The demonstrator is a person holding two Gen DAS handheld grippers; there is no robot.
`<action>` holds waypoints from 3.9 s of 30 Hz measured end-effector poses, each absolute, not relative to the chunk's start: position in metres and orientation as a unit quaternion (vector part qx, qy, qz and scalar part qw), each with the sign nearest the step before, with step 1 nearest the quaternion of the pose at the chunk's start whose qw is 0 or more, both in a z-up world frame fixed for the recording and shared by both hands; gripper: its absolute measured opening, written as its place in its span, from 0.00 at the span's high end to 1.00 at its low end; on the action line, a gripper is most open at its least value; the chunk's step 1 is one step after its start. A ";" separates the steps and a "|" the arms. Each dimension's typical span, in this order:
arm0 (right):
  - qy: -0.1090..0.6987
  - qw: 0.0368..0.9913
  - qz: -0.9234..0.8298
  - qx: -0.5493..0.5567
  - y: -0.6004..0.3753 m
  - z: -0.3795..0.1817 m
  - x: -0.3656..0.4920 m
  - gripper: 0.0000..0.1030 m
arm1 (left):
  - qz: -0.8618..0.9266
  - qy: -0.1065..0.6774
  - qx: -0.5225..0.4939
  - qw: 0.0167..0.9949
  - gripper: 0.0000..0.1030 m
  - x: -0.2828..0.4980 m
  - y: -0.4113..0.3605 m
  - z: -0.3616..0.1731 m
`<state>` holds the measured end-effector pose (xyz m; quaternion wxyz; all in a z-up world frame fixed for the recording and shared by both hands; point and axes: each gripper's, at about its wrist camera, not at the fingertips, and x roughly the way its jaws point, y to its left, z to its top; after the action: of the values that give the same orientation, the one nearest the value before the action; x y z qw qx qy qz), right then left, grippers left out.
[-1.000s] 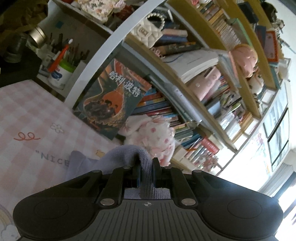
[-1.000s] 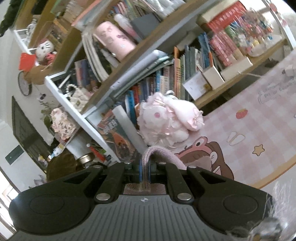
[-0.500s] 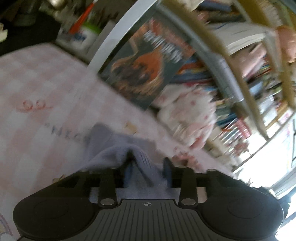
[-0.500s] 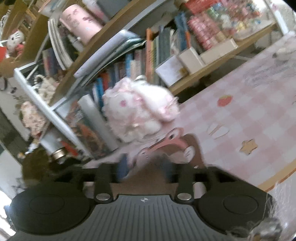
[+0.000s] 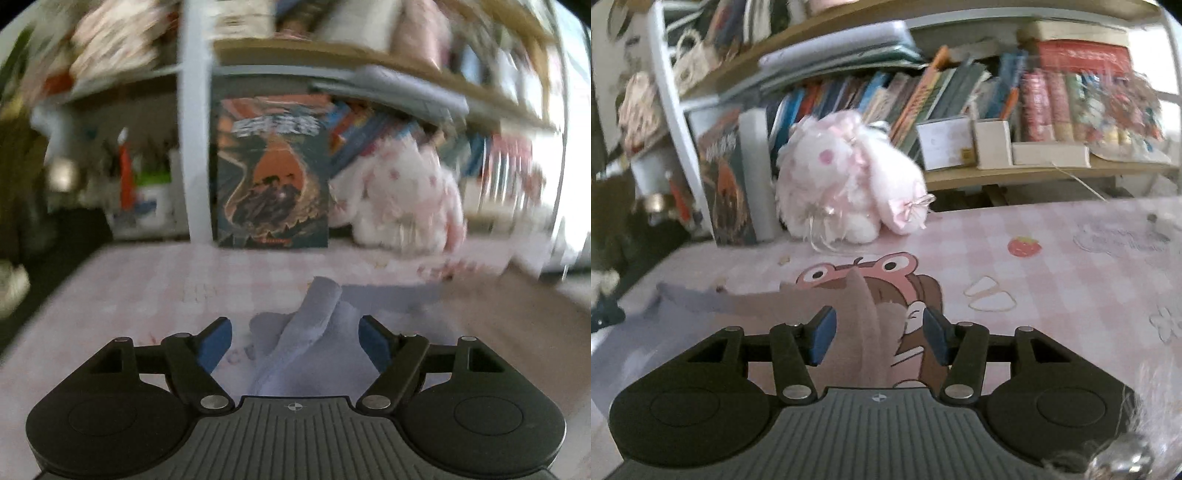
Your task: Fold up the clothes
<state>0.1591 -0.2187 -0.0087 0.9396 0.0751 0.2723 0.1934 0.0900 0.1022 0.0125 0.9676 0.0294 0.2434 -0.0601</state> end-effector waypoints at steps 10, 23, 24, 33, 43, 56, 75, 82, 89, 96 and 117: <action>0.266 0.929 0.227 0.123 -0.229 0.000 0.166 0.94 | -0.044 0.248 -0.085 0.964 0.95 0.103 0.132 0.014; 0.305 0.932 0.156 0.121 -0.236 -0.022 0.179 0.59 | -0.031 0.300 -0.163 0.939 0.59 0.115 0.158 -0.008; 0.300 0.935 0.155 0.110 -0.235 -0.019 0.179 0.59 | -0.026 0.294 -0.141 0.945 0.54 0.115 0.154 -0.005; 0.306 0.932 0.184 0.064 -0.207 -0.008 0.197 0.87 | -0.016 0.300 -0.053 0.952 0.64 0.145 0.127 0.005; 0.338 0.922 0.160 0.106 -0.228 -0.034 0.216 1.00 | -0.010 0.323 -0.216 0.921 0.83 0.155 0.175 -0.021; 0.275 0.941 0.176 0.095 -0.233 0.003 0.154 0.98 | -0.033 0.261 -0.201 0.944 0.62 0.093 0.167 0.008; 0.241 0.944 0.220 0.043 -0.224 0.019 0.042 0.69 | -0.101 0.272 -0.128 0.948 0.36 -0.020 0.117 0.004; 0.244 0.942 0.230 0.019 -0.221 0.014 0.018 0.48 | -0.082 0.302 -0.195 0.930 0.25 -0.039 0.134 -0.010; 0.249 0.940 0.232 0.027 -0.220 0.006 0.018 0.45 | -0.101 0.301 -0.361 0.877 0.24 -0.034 0.156 -0.035; 0.251 0.945 0.203 0.050 -0.225 0.006 0.043 0.49 | -0.062 0.271 -0.440 0.854 0.24 -0.027 0.166 -0.042; 0.306 0.926 0.220 -0.003 -0.194 -0.024 0.088 0.59 | 0.027 0.268 -0.452 0.850 0.85 0.016 0.183 -0.050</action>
<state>0.0884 -0.1943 -0.0238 0.9263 -0.0028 0.3056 0.2202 0.0163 0.1834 -0.0504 0.8501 -0.4523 0.2682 0.0269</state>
